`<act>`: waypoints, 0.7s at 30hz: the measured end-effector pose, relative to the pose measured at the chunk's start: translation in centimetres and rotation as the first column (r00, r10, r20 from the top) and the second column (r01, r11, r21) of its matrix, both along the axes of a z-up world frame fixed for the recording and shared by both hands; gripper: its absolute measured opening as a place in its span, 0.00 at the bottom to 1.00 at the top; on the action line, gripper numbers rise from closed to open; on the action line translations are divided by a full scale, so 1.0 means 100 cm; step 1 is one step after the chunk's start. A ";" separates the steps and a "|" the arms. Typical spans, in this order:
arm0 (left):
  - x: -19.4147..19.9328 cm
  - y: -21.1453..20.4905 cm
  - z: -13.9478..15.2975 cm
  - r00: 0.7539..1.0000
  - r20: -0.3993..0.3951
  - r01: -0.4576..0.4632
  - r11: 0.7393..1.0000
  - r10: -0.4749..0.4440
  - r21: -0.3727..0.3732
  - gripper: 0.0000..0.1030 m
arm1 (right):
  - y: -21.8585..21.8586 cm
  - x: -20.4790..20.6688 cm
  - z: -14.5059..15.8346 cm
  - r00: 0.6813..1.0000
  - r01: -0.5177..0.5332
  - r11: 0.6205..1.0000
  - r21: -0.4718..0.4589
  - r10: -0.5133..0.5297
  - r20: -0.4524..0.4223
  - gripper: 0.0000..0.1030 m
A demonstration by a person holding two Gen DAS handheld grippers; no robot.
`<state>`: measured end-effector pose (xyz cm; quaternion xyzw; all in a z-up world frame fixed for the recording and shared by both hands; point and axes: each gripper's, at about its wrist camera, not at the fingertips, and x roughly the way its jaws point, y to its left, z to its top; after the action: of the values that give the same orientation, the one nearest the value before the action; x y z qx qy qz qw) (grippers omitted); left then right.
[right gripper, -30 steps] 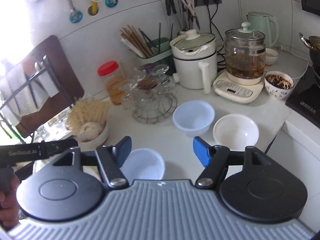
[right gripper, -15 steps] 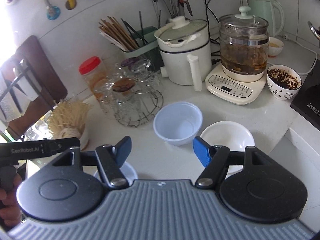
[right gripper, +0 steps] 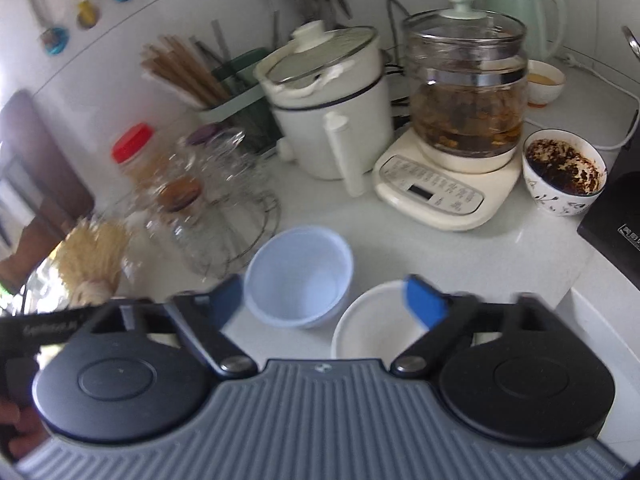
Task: Organize plates and bowls
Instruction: 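Move both grippers to the second translucent bowl by the kettle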
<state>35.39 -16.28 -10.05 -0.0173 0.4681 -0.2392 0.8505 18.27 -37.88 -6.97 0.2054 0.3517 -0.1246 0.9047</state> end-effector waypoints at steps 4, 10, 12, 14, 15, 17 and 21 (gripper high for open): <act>0.010 -0.015 -0.010 1.000 -0.026 -0.014 1.000 0.014 -0.016 0.72 | -0.022 0.014 -0.009 1.000 0.012 1.000 0.029 -0.012 -0.013 0.98; 0.024 -0.038 -0.031 0.998 -0.059 -0.034 0.999 0.032 -0.037 0.71 | -0.047 0.033 -0.026 0.999 -0.031 0.998 0.047 0.031 -0.016 0.98; 0.029 -0.042 -0.039 0.996 -0.080 -0.049 0.998 0.046 -0.043 0.71 | -0.054 0.041 -0.034 0.999 -0.046 0.995 0.086 0.047 -0.017 0.97; 0.033 -0.045 -0.046 0.993 -0.099 -0.062 0.997 0.057 -0.049 0.70 | -0.059 0.049 -0.043 0.997 -0.063 0.991 0.119 0.067 -0.025 0.92; 0.036 -0.047 -0.050 0.992 -0.109 -0.062 0.997 0.056 -0.049 0.69 | -0.060 0.054 -0.047 0.996 -0.076 0.989 0.128 0.081 -0.032 0.86; 0.041 -0.049 -0.057 0.990 -0.132 -0.065 0.996 0.057 -0.055 0.64 | -0.061 0.063 -0.057 0.993 -0.093 0.984 0.149 0.103 -0.055 0.75; 0.053 -0.055 -0.071 0.983 -0.178 -0.064 0.996 0.051 -0.063 0.48 | -0.058 0.075 -0.073 0.987 -0.120 0.975 0.186 0.137 -0.080 0.62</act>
<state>40.72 -21.74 -17.16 -0.0812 0.5325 -0.2280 0.8111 25.79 -43.72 -14.23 0.2573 0.4154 -0.0428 0.8715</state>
